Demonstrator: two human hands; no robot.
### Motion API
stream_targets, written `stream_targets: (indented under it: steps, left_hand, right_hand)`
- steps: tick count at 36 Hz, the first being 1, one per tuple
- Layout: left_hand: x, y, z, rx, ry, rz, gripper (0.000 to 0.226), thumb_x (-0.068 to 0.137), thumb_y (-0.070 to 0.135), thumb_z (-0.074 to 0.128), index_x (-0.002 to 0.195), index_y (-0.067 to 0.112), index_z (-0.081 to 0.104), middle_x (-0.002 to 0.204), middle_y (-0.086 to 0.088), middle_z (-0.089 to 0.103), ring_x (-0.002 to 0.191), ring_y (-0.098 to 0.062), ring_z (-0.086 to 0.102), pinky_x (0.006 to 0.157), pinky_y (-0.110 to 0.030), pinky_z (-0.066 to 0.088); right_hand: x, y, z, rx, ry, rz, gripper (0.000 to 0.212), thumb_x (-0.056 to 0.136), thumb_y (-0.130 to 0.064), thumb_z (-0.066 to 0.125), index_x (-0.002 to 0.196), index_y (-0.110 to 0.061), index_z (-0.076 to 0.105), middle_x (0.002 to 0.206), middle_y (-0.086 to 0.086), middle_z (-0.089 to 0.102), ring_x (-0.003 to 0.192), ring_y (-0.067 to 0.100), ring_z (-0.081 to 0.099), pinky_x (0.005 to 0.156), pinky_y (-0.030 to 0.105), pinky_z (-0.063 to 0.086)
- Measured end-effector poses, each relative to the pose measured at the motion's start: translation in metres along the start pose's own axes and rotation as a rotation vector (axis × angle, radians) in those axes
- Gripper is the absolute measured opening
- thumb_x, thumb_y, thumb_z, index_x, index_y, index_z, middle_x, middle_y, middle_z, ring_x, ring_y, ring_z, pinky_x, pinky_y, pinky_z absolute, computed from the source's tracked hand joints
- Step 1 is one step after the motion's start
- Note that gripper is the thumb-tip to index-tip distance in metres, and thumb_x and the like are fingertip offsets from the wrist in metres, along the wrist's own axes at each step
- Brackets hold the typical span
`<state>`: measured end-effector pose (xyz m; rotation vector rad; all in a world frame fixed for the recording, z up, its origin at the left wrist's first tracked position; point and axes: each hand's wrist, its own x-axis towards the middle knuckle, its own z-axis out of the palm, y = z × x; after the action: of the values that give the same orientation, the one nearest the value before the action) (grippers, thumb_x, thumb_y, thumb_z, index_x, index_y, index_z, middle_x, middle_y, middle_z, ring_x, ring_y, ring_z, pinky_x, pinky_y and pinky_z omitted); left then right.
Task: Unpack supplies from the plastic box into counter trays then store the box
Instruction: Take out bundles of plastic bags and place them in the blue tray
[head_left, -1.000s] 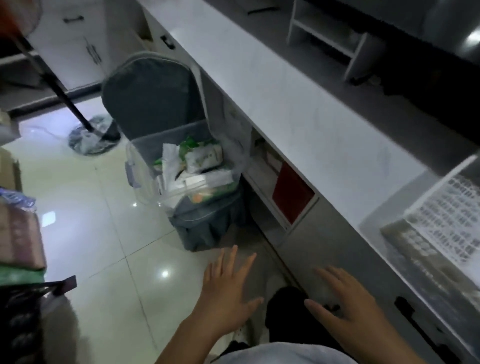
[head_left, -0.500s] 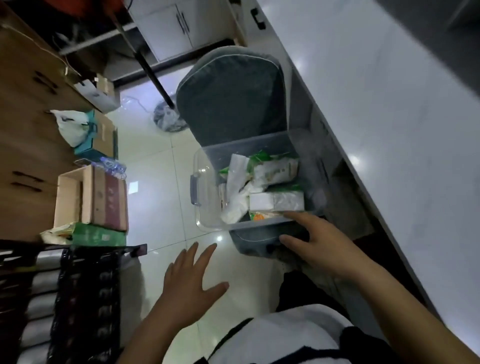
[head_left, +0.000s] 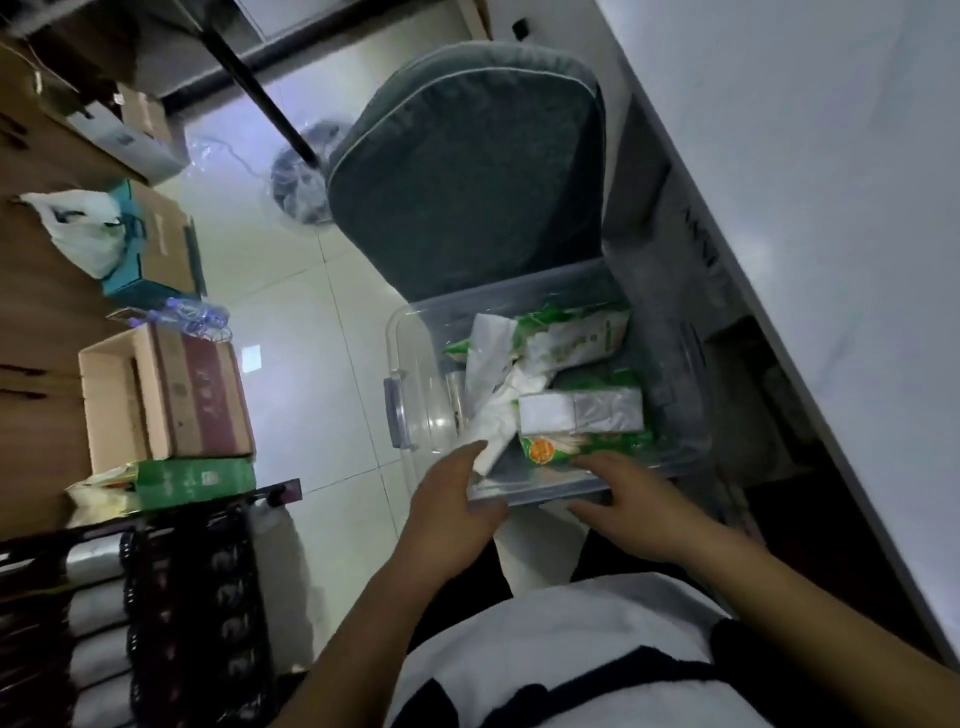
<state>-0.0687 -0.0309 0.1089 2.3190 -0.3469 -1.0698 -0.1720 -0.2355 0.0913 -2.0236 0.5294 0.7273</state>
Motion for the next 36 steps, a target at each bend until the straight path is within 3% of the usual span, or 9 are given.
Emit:
stream_targets:
  steps: [3, 7, 11, 14, 16, 20, 23, 30, 36]
  left_hand:
    - [0.055, -0.006, -0.027, -0.013, 0.078, 0.039, 0.033, 0.084, 0.028, 0.068, 0.112, 0.042, 0.056, 0.102, 0.033, 0.056, 0.093, 0.009, 0.048, 0.073, 0.002, 0.038]
    - [0.136, -0.015, -0.055, 0.073, -0.070, -0.001, 0.054, 0.082, 0.032, 0.068, 0.133, 0.018, 0.055, 0.131, -0.001, 0.060, 0.116, -0.022, 0.057, 0.094, -0.030, 0.046]
    - [0.212, -0.020, -0.067, 0.084, -0.133, -0.001, 0.019, 0.085, 0.028, 0.068, 0.101, 0.025, 0.059, 0.104, 0.006, 0.062, 0.093, -0.020, 0.061, 0.062, -0.021, 0.038]
    - [0.267, -0.029, -0.062, -0.015, -0.192, -0.118, 0.060, 0.087, 0.022, 0.069, 0.141, 0.013, 0.046, 0.139, -0.007, 0.053, 0.116, -0.027, 0.057, 0.087, -0.026, 0.045]
    - [0.293, -0.031, -0.057, -0.048, -0.239, -0.208, 0.073, 0.086, 0.022, 0.070, 0.150, 0.010, 0.035, 0.148, -0.011, 0.048, 0.125, -0.032, 0.054, 0.102, -0.035, 0.046]
    - [0.324, -0.031, -0.042, -0.067, -0.200, -0.306, 0.059, 0.087, 0.021, 0.069, 0.141, 0.007, 0.049, 0.135, -0.017, 0.058, 0.116, -0.035, 0.060, 0.096, -0.048, 0.053]
    - [0.334, -0.034, -0.031, -0.069, -0.158, -0.336, 0.051, 0.091, 0.026, 0.064, 0.137, 0.007, 0.054, 0.132, -0.017, 0.061, 0.115, -0.035, 0.061, 0.097, -0.048, 0.052]
    - [0.332, -0.050, -0.006, -0.184, 0.035, -0.306, 0.026, 0.091, 0.016, 0.066, 0.115, 0.006, 0.070, 0.117, -0.011, 0.071, 0.105, -0.027, 0.067, 0.089, -0.030, 0.051]
    - [0.314, -0.056, -0.008, -0.190, 0.024, -0.134, 0.016, 0.091, 0.009, 0.063, 0.102, 0.001, 0.072, 0.092, -0.008, 0.066, 0.087, -0.020, 0.060, 0.079, -0.029, 0.047]
  right_hand:
    - [0.008, -0.006, 0.004, 0.059, 0.071, 0.054, 0.050, 0.086, -0.041, 0.066, 0.133, -0.027, 0.056, 0.132, -0.006, 0.053, 0.124, 0.015, 0.051, 0.095, 0.024, 0.041]
    - [0.012, -0.025, 0.013, 0.226, 0.183, 0.209, 0.050, 0.087, -0.037, 0.067, 0.135, -0.025, 0.055, 0.138, -0.002, 0.052, 0.123, 0.014, 0.052, 0.100, 0.029, 0.044]
    - [0.013, -0.047, 0.035, 0.298, 0.317, 0.347, 0.051, 0.088, -0.034, 0.067, 0.136, -0.022, 0.053, 0.143, 0.001, 0.050, 0.128, 0.015, 0.049, 0.099, 0.025, 0.039]
    - [0.010, -0.062, 0.053, 0.407, 0.354, 0.441, 0.053, 0.089, -0.031, 0.067, 0.139, -0.022, 0.050, 0.147, 0.000, 0.047, 0.134, 0.014, 0.043, 0.112, 0.032, 0.035]
    - [0.005, -0.072, 0.063, 0.444, 0.365, 0.490, 0.052, 0.090, -0.030, 0.066, 0.139, -0.024, 0.050, 0.143, -0.004, 0.049, 0.129, 0.009, 0.045, 0.107, 0.024, 0.035]
    - [-0.007, -0.087, 0.084, 0.507, 0.394, 0.609, 0.048, 0.092, -0.028, 0.064, 0.138, -0.023, 0.052, 0.128, -0.009, 0.054, 0.110, 0.002, 0.048, 0.077, 0.000, 0.034]
    - [-0.017, -0.094, 0.097, 0.601, 0.439, 0.693, 0.043, 0.092, -0.025, 0.064, 0.134, -0.022, 0.054, 0.116, -0.017, 0.050, 0.095, -0.010, 0.048, 0.072, -0.008, 0.032]
    - [-0.026, -0.106, 0.103, 0.630, 0.463, 0.751, 0.045, 0.092, -0.033, 0.062, 0.136, -0.030, 0.052, 0.127, -0.013, 0.048, 0.113, 0.000, 0.045, 0.080, 0.004, 0.032]
    - [-0.019, -0.094, 0.093, 0.676, 0.449, 0.711, 0.047, 0.091, -0.037, 0.063, 0.136, -0.031, 0.051, 0.131, -0.011, 0.048, 0.119, 0.004, 0.045, 0.089, 0.017, 0.033]
